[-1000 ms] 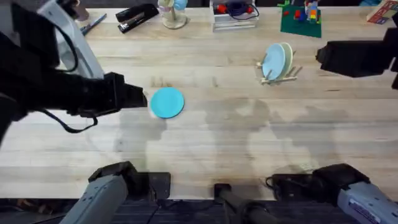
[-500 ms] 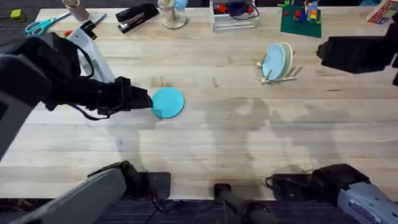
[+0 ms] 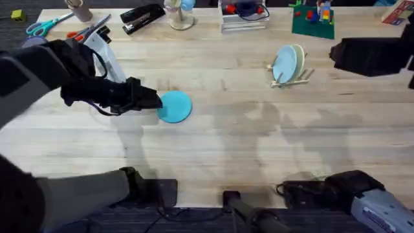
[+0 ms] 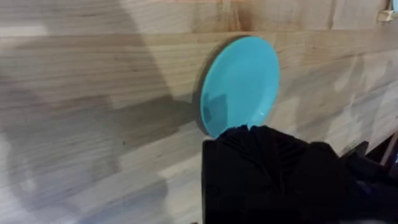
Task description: Pick up the plates from the table one by one and place each into a slot on the dish rack.
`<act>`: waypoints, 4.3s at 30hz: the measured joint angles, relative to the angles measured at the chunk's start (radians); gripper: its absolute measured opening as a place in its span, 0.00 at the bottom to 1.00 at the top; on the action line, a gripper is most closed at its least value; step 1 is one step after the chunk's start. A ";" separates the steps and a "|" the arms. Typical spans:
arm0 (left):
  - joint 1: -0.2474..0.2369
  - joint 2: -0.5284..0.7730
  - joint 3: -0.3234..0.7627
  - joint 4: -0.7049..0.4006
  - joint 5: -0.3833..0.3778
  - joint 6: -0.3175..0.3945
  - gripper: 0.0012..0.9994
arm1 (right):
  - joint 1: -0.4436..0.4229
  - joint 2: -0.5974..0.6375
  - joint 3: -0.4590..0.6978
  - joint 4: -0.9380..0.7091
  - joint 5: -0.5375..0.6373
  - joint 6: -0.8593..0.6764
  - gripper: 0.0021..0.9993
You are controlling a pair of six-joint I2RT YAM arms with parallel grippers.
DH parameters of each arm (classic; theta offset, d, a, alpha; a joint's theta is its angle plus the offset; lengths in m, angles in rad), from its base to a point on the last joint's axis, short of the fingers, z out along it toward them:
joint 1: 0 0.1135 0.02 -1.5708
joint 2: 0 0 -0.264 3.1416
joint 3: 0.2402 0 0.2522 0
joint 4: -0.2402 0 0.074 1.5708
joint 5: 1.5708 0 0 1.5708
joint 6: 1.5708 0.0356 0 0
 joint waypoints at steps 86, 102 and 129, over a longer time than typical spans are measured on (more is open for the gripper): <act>0.032 0.341 0.012 0.177 0.232 -0.132 0.04 | 0.048 0.368 0.000 0.005 -0.321 0.101 1.00; 0.032 0.341 0.012 0.177 0.232 -0.132 0.04 | 0.265 0.713 0.000 0.235 -0.341 0.207 1.00; 0.032 0.341 0.012 0.178 0.232 -0.132 0.04 | 0.418 1.052 0.000 0.615 -0.497 0.409 1.00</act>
